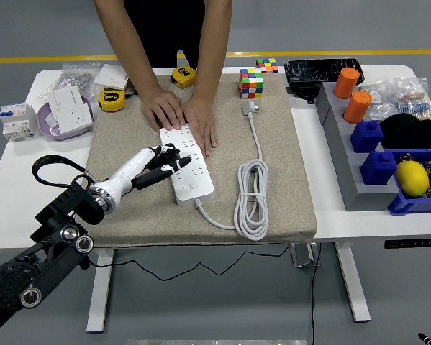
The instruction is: Pick up the plug,place it near the board,insert it into the board,press the button
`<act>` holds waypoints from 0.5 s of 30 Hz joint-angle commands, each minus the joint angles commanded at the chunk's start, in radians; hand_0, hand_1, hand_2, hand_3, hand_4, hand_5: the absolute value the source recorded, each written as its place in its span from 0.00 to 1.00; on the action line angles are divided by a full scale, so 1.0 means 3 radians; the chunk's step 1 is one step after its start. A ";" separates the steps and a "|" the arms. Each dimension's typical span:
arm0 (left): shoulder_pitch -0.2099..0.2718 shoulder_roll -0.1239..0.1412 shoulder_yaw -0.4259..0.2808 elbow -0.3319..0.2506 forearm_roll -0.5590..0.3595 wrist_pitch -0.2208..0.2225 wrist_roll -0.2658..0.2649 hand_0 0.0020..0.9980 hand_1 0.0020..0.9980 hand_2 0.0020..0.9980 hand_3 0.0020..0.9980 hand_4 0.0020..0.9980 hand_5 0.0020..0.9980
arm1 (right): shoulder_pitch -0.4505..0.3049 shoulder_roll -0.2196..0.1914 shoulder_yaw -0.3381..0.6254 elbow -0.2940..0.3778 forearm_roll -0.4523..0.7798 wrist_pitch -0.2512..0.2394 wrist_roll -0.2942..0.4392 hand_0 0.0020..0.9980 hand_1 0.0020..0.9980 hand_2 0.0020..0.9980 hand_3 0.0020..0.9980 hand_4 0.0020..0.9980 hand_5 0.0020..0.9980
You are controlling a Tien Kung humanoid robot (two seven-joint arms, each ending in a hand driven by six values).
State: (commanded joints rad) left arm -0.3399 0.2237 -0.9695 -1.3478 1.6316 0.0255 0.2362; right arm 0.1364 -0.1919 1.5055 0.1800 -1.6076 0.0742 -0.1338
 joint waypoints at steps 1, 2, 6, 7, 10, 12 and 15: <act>-0.0012 0.0000 0.0006 0.0003 0.0000 -0.0003 0.0003 1.00 0.97 0.90 0.86 1.00 1.00 | 0.0001 0.0000 -0.0003 0.0000 0.0003 0.0000 0.0001 1.00 0.85 0.79 0.81 1.00 0.99; -0.0026 -0.0001 0.0019 0.0012 0.0000 -0.0009 0.0012 1.00 0.97 0.90 0.86 1.00 1.00 | 0.0003 -0.0001 -0.0003 0.0000 0.0004 0.0000 0.0001 1.00 0.85 0.79 0.81 1.00 0.99; -0.0063 -0.0014 0.0072 0.0058 0.0018 -0.0017 0.0029 1.00 0.97 0.90 0.86 1.00 1.00 | 0.0003 -0.0001 -0.0004 0.0000 0.0001 -0.0001 0.0000 1.00 0.85 0.79 0.81 1.00 0.99; -0.0067 -0.0017 0.0078 0.0058 0.0024 -0.0011 0.0024 1.00 0.97 0.90 0.86 1.00 1.00 | 0.0003 -0.0001 -0.0003 0.0000 -0.0001 -0.0001 -0.0001 1.00 0.85 0.79 0.81 1.00 0.99; -0.0085 -0.0030 0.0090 0.0054 0.0064 -0.0001 0.0020 1.00 0.97 0.90 0.86 1.00 1.00 | -0.0004 -0.0001 -0.0001 0.0000 -0.0008 -0.0001 -0.0004 1.00 0.85 0.79 0.81 1.00 0.99; -0.0096 -0.0036 0.0091 0.0053 0.0094 0.0003 0.0022 1.00 0.97 0.90 0.85 1.00 1.00 | -0.0009 0.0000 0.0004 0.0000 -0.0018 0.0000 -0.0006 1.00 0.85 0.79 0.81 1.00 0.99; -0.0102 -0.0037 0.0079 0.0043 0.0157 0.0022 0.0031 1.00 0.97 0.90 0.85 1.00 1.00 | -0.0014 0.0001 0.0000 0.0000 -0.0016 0.0000 -0.0004 1.00 0.85 0.79 0.81 1.00 0.99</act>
State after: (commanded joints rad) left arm -0.3704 0.2125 -0.9457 -1.3349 1.6788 0.0320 0.2456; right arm 0.1322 -0.1915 1.5056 0.1800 -1.6123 0.0743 -0.1352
